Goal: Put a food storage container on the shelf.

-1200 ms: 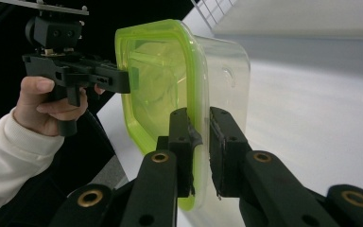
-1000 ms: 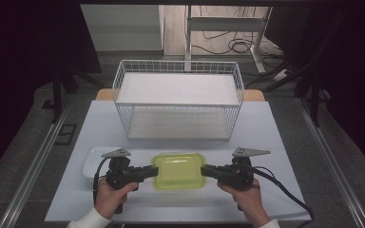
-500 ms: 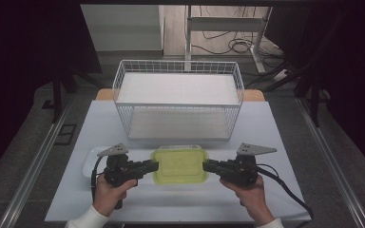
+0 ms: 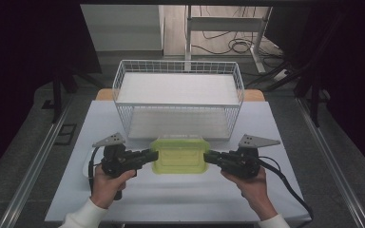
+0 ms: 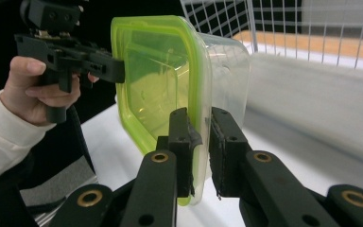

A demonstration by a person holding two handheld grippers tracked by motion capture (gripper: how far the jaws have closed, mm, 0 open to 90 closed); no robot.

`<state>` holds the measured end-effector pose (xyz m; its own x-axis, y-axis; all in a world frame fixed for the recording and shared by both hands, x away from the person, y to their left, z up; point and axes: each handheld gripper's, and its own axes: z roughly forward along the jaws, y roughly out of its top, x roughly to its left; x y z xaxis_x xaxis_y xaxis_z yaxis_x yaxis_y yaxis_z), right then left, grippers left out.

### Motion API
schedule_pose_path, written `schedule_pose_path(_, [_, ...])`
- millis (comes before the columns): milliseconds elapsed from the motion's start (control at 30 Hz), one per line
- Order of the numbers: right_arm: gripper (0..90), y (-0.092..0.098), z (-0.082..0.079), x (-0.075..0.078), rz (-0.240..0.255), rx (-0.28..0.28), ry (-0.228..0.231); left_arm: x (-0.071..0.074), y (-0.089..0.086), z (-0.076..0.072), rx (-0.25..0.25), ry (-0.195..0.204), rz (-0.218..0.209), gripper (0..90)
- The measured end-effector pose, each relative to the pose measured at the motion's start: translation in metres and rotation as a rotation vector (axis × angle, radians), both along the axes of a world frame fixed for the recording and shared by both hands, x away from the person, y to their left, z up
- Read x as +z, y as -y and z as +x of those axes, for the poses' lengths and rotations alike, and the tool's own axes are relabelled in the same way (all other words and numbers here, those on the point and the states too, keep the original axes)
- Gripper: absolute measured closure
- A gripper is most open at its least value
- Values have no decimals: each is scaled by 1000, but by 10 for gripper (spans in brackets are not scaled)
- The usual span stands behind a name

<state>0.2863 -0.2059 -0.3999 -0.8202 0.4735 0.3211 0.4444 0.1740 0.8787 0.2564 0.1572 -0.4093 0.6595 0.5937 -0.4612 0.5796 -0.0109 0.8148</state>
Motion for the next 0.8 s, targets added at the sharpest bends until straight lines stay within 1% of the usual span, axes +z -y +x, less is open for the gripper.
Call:
schedule_pose_path(33, [795, 2, 3, 7, 7, 1, 7, 3, 0, 2, -3, 5, -2, 769])
schedule_pose_path(67, [795, 2, 4, 11, -1, 1, 15, 6, 1, 3, -2, 11, 2, 770])
schedule_pose_path(100, [795, 2, 6, 15, -7, 0, 17, 13, 2, 8, 2, 22, 7, 770])
schedule_pose_path(133, [795, 2, 6, 15, -7, 0, 17, 13, 2, 8, 2, 22, 7, 771])
schedule_pose_path(167, [795, 2, 9, 20, -2, 1, 17, 19, 2, 11, -2, 28, 7, 771])
schedule_pose_path(200, [795, 2, 9, 20, -2, 1, 17, 19, 2, 11, -2, 28, 7, 771])
schedule_pose_path(233, [795, 3, 13, 25, 3, 1, 21, 22, 3, 13, -2, 33, 9, 770])
schedule_pose_path(267, [795, 3, 13, 25, 3, 1, 21, 26, 3, 14, -2, 39, 14, 770])
schedule_pose_path(300, [796, 4, 16, 30, 3, -1, 26, 33, 4, 16, -3, 52, 25, 770])
schedule_pose_path(333, [796, 4, 16, 30, 3, -1, 26, 33, 4, 16, -3, 52, 25, 770])
schedule_pose_path(367, [796, 5, 20, 34, 7, -2, 29, 40, 4, 19, -4, 65, 35, 770])
schedule_pose_path(400, [796, 5, 20, 34, 7, -2, 29, 40, 4, 19, -4, 65, 35, 770])
schedule_pose_path(433, [796, 5, 23, 38, 11, -1, 33, 46, 4, 23, -5, 74, 39, 770])
schedule_pose_path(467, [796, 4, 25, 41, 11, 0, 35, 46, 4, 23, -5, 74, 39, 770])
schedule_pose_path(500, [796, 4, 26, 43, 12, -1, 38, 51, 4, 26, -5, 80, 40, 770])
schedule_pose_path(533, [796, 4, 26, 43, 12, -1, 38, 51, 4, 26, -5, 80, 40, 771])
schedule_pose_path(600, [795, 4, 32, 49, 26, 2, 38, 56, 3, 31, -10, 84, 38, 771])
schedule_pose_path(633, [795, 5, 34, 51, 32, 4, 39, 59, 2, 36, -12, 84, 33, 771])
schedule_pose_path(667, [795, 5, 34, 51, 32, 4, 39, 59, 2, 36, -12, 84, 33, 771])
schedule_pose_path(700, [795, 5, 40, 54, 39, 3, 35, 61, 2, 42, -14, 86, 32, 773])
schedule_pose_path(733, [795, 5, 40, 54, 39, 3, 35, 61, 2, 42, -14, 86, 32, 774])
schedule_pose_path(767, [794, 5, 46, 57, 49, 5, 21, 64, 1, 48, -18, 89, 26, 774])
schedule_pose_path(800, [794, 5, 46, 57, 49, 5, 21, 64, 1, 48, -18, 89, 26, 774])
